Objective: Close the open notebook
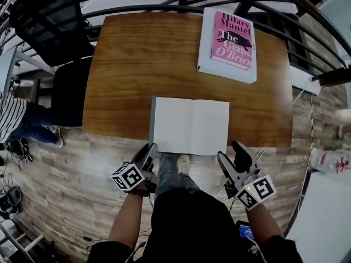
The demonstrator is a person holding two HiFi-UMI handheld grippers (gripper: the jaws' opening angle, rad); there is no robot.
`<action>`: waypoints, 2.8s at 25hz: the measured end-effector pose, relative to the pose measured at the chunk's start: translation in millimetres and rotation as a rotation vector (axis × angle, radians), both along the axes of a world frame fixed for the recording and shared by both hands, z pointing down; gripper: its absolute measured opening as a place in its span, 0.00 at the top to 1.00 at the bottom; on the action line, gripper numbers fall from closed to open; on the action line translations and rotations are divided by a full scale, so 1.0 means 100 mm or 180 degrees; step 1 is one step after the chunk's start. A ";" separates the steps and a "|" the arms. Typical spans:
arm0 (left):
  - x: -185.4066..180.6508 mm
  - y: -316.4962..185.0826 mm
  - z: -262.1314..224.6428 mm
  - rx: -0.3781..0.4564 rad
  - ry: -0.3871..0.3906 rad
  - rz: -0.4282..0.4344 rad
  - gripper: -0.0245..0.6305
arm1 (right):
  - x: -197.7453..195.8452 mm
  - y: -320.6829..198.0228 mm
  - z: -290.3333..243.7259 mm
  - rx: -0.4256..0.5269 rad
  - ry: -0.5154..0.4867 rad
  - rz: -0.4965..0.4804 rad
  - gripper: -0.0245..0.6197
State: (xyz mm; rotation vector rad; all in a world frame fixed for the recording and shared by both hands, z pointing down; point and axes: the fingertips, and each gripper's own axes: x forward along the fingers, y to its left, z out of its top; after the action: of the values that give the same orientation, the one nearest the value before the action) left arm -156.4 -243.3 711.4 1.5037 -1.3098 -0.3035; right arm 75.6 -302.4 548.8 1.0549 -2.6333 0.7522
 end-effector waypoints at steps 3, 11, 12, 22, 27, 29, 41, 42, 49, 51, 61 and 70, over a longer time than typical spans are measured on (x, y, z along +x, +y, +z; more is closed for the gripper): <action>0.02 -0.01 -0.07 0.0040 -0.0026 -0.0003 0.88 | 0.01 0.00 -0.02 0.0014 0.0010 -0.0007 0.59; 0.15 -0.03 -0.65 0.0369 -0.0493 0.0225 0.90 | 0.04 -0.01 -0.32 0.0225 -0.0120 0.0028 0.59; 0.19 -0.03 -0.73 0.0412 -0.0507 0.0251 0.90 | 0.06 0.00 -0.36 0.0251 -0.0143 0.0043 0.59; 0.85 -0.19 -1.44 0.0928 -0.0763 0.0905 0.89 | 0.38 0.13 -0.67 0.0539 -0.0304 0.0240 0.60; 1.14 -0.23 -1.55 0.1019 -0.0789 0.1115 0.89 | 0.68 0.23 -0.75 0.0620 -0.0312 0.0467 0.60; 1.25 -0.25 -1.57 0.1031 -0.0880 0.1230 0.88 | 0.81 0.28 -0.76 0.0628 -0.0301 0.0567 0.60; 2.17 -0.19 -1.73 0.1219 -0.0641 0.2093 0.67 | 1.30 0.51 -0.80 0.0686 -0.0267 0.0972 0.60; 2.17 -0.18 -1.74 0.1235 -0.0662 0.2092 0.67 | 1.31 0.51 -0.81 0.0695 -0.0272 0.0982 0.60; 1.88 -0.23 -1.85 0.1308 -0.0782 0.1805 0.67 | 1.27 0.48 -0.90 0.0781 -0.0308 0.0930 0.60; 1.79 -0.28 -1.90 0.1350 -0.0848 0.1702 0.67 | 1.26 0.45 -0.94 0.0828 -0.0322 0.0920 0.61; 1.42 -0.30 -2.53 0.1813 -0.1362 0.1254 0.76 | 1.10 0.32 -1.29 0.1102 -0.0337 0.0717 0.69; 0.94 -0.46 -2.99 0.2163 -0.1743 0.0855 0.88 | 0.85 0.08 -1.54 0.1361 -0.0308 0.0674 0.85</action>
State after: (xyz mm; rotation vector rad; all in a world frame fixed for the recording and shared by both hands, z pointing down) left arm -62.2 -289.7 412.1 2.4402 -1.4725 -0.1693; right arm 160.4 -294.1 394.5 1.4565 -2.8713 0.2795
